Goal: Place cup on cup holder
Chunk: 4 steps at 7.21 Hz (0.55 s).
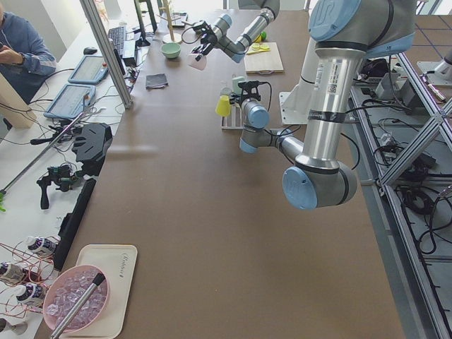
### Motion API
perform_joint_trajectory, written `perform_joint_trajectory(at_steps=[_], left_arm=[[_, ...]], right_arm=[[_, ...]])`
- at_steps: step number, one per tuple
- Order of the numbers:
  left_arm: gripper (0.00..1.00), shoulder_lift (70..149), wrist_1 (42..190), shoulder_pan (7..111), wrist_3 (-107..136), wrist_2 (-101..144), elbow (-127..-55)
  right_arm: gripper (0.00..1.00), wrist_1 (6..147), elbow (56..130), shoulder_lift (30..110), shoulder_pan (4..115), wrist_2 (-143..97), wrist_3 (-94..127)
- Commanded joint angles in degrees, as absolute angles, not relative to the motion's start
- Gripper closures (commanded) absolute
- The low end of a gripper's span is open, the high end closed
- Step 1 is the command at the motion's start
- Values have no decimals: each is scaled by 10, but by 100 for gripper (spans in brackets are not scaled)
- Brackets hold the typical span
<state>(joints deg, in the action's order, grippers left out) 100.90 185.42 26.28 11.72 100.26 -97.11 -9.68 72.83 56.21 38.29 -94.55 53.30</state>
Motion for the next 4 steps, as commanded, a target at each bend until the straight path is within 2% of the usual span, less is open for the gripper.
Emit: perform_joint_trajectory(at_steps=[1, 4], left_arm=[[25, 1014, 1854, 247, 105, 1004, -963], [21, 1014, 1858, 242, 73, 1006, -960]], right_arm=[[100, -132, 729, 561, 353, -959, 481], [100, -163, 725, 559, 343, -988, 411]])
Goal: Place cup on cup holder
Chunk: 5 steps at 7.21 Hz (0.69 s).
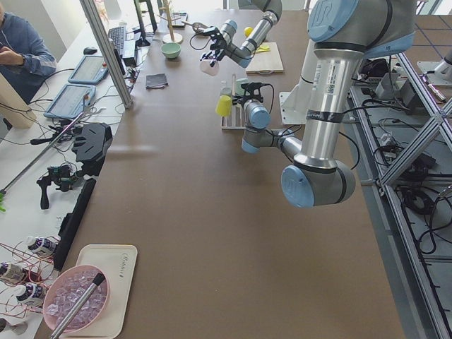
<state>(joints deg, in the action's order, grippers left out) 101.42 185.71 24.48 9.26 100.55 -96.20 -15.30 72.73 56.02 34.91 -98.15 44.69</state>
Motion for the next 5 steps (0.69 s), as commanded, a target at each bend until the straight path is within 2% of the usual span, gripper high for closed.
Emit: perform_joint_trajectory(at_steps=[1, 3, 4, 5], left_arm=[[21, 1015, 1857, 241, 63, 1006, -956], [18, 1014, 1858, 241, 58, 1006, -955], [7, 1014, 1858, 241, 59, 1005, -955], [3, 1014, 1858, 241, 59, 1006, -955]], right_arm=[[100, -164, 724, 558, 331, -988, 398], [100, -163, 722, 553, 327, -987, 396], [100, -163, 716, 548, 327, -985, 396], [100, -163, 704, 540, 327, -983, 396]])
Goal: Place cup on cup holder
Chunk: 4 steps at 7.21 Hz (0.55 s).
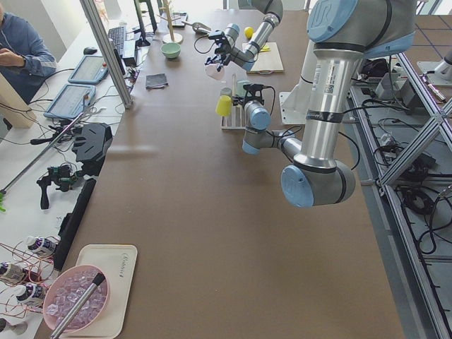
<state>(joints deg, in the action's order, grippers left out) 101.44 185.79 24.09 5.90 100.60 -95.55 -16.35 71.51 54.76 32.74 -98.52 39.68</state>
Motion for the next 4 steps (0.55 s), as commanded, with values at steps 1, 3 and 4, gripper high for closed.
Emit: perform_joint_trajectory(at_steps=[1, 3, 4], left_arm=[[3, 1014, 1858, 241, 59, 1005, -958], [3, 1011, 1869, 241, 59, 1005, -965], [3, 1006, 1869, 246, 62, 1005, -978]], right_arm=[[100, -164, 676, 521, 327, -981, 397], [100, -165, 668, 516, 323, -980, 384], [100, -180, 667, 517, 312, -973, 382]])
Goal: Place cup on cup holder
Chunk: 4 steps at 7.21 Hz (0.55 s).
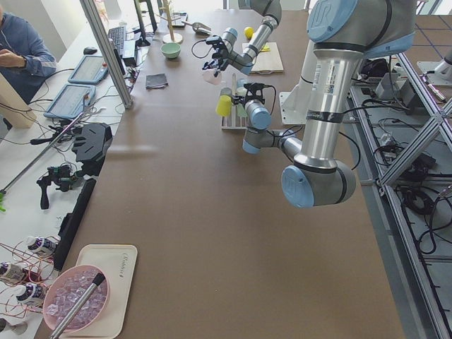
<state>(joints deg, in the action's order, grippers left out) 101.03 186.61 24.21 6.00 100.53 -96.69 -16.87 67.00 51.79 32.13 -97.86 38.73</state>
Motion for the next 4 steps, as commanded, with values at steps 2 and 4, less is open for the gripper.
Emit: perform_joint_trajectory(at_steps=[2, 4], left_arm=[[3, 955, 1838, 308, 81, 1000, -1041], [3, 919, 1749, 422, 179, 1006, -1075]], right_arm=[[100, -199, 667, 520, 302, -969, 371], [100, -211, 667, 527, 295, -969, 361]])
